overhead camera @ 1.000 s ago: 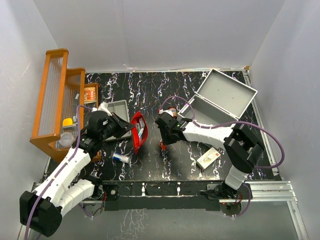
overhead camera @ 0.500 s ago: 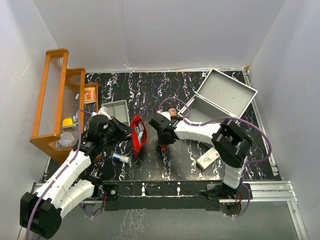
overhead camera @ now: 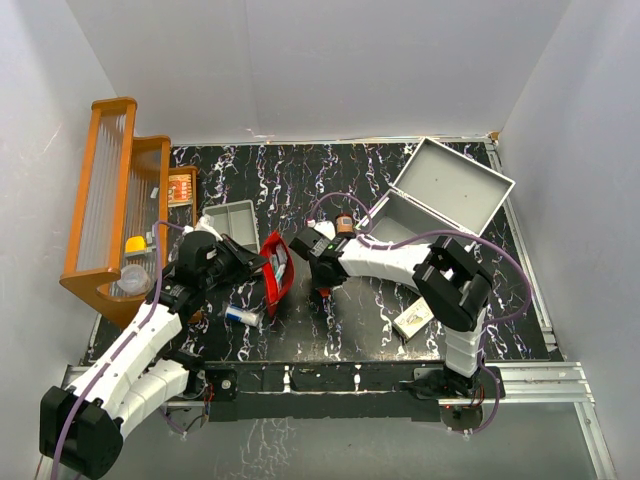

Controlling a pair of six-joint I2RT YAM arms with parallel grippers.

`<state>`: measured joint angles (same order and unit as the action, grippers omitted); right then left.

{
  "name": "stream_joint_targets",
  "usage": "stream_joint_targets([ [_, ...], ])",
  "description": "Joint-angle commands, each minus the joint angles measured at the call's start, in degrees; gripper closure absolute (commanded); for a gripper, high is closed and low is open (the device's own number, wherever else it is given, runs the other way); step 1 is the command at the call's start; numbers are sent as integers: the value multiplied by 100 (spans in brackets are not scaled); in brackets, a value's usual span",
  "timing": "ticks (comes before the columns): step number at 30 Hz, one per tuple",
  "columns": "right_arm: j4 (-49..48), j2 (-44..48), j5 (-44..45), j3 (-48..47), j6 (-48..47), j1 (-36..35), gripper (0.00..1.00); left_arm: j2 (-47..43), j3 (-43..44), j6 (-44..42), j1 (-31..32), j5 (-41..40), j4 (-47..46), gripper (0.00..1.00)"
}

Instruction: Organize the medicine kit

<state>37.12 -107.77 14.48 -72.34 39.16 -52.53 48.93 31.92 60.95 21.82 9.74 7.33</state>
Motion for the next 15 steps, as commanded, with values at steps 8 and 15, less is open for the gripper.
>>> stream_joint_targets([
  [8,195,315,251,-312,-85,-95,81,-313,16,80,-29,-253,110,100],
  [15,-43,106,134,-282,-197,-96,81,-308,-13,157,-28,-203,99,100],
])
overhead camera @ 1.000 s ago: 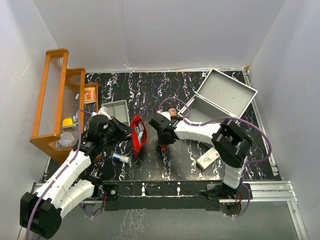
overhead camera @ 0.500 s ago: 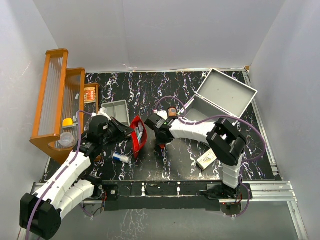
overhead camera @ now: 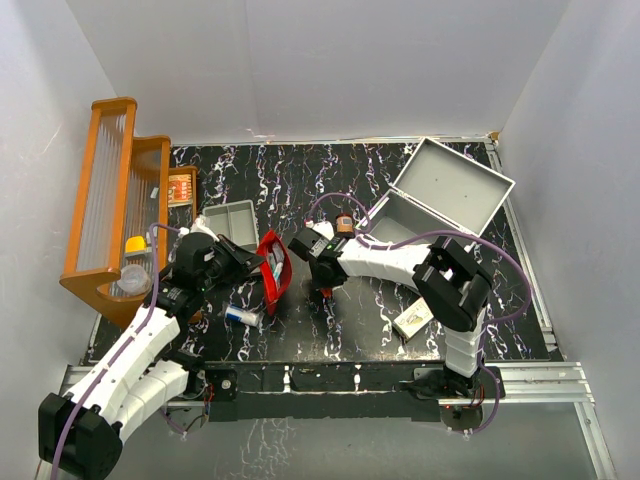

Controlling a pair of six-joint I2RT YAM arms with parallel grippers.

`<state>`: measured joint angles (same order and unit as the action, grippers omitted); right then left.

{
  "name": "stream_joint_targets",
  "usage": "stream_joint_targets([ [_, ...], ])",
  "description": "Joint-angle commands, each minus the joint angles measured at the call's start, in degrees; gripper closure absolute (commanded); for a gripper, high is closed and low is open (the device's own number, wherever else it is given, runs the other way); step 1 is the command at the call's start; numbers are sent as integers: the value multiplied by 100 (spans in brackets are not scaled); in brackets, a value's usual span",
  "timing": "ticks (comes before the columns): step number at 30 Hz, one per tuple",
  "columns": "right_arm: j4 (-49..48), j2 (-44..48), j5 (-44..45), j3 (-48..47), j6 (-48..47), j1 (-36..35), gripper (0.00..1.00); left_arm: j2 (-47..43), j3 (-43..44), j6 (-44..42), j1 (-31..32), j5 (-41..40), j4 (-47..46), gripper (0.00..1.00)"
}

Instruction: Organize the medicine kit

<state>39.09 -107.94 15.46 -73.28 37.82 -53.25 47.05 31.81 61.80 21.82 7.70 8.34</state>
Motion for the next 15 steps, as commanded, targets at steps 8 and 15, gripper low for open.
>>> stream_joint_targets([
  [8,-251,28,176,-364,-213,-22,82,-93,-53,111,-29,51,-66,100],
  [15,-169,-265,212,-390,-263,-25,81,-39,-52,115,-27,80,-104,100],
])
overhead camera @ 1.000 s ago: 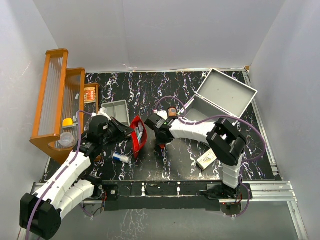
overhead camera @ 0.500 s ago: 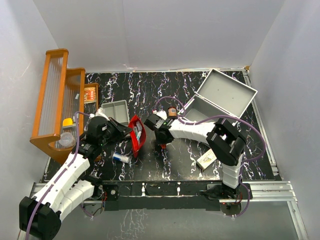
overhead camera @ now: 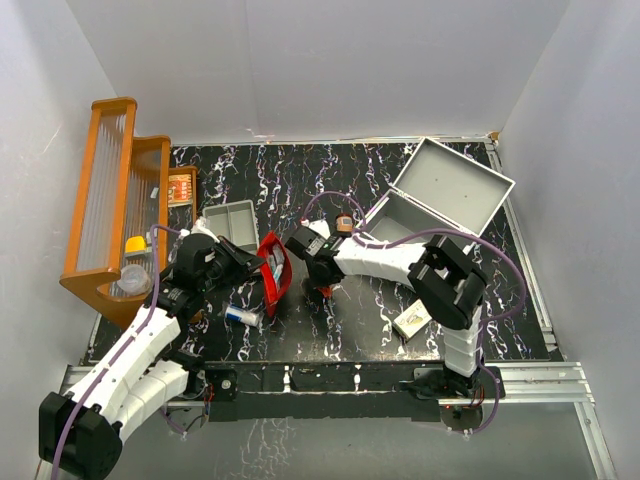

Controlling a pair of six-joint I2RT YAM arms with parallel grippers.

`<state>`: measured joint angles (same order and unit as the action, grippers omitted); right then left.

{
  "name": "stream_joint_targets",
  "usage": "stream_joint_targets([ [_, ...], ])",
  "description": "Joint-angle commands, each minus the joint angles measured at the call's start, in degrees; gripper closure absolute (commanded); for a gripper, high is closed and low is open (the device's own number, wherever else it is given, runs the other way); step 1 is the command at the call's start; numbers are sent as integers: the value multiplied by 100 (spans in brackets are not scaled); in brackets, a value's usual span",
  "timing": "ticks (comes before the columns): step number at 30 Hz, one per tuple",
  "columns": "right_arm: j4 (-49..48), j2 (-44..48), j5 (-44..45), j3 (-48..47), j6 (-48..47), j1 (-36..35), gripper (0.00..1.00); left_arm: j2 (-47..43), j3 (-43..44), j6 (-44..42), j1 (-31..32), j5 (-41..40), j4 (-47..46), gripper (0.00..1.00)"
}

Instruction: Organize the medicine kit

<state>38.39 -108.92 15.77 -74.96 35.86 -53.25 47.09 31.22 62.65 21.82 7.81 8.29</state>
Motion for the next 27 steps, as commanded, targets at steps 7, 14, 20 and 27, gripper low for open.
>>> stream_joint_targets([
  [7,-103,-239,248,-69,23,-22,86,-27,12,28,-25,70,-108,100],
  [14,-176,-95,372,5,103,-26,100,-1,25,3,-29,146,-158,100],
  [20,-382,562,642,229,316,-27,100,57,-39,90,-33,474,-459,100],
  [27,-591,1628,908,694,770,-26,100,424,-250,634,-30,1158,-1434,100],
])
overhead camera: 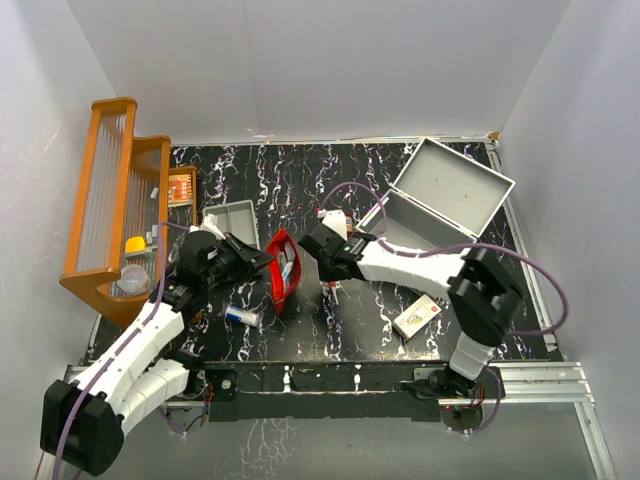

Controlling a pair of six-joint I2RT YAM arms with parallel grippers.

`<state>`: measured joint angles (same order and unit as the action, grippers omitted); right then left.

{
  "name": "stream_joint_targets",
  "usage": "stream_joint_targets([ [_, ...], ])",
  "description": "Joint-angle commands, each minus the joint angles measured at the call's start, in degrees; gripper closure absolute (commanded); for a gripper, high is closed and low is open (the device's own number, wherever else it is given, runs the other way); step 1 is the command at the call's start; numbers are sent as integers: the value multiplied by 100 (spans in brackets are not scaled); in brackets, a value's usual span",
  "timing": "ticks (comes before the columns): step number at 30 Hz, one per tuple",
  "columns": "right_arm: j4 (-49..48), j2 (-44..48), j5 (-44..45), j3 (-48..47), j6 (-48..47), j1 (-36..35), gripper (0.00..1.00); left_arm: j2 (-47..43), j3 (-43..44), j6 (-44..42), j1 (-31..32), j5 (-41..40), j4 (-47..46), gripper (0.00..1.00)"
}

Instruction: Organize the medicine kit

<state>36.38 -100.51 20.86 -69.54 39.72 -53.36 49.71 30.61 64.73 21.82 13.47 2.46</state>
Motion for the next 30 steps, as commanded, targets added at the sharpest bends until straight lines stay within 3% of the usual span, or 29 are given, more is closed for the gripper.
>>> stream_joint_targets([
  [1,-413,929,438,212,453,-16,100,270,-266,557,-29,686,-1082,100],
  [6,-501,1475,558,406,721,-9,100,969,-519,986,-20,999,-2207,100],
  [12,-905,1927,389,522,743,-3,100,1593,-665,1008,-3,1150,-2691,100],
  [24,-2610,1713,-520,579,389,-170,100,1178,-128,-460,-5,540,-281,100],
  [30,-2777,1235,-457,311,254,-408,100,1167,-290,-414,-12,715,-521,100],
])
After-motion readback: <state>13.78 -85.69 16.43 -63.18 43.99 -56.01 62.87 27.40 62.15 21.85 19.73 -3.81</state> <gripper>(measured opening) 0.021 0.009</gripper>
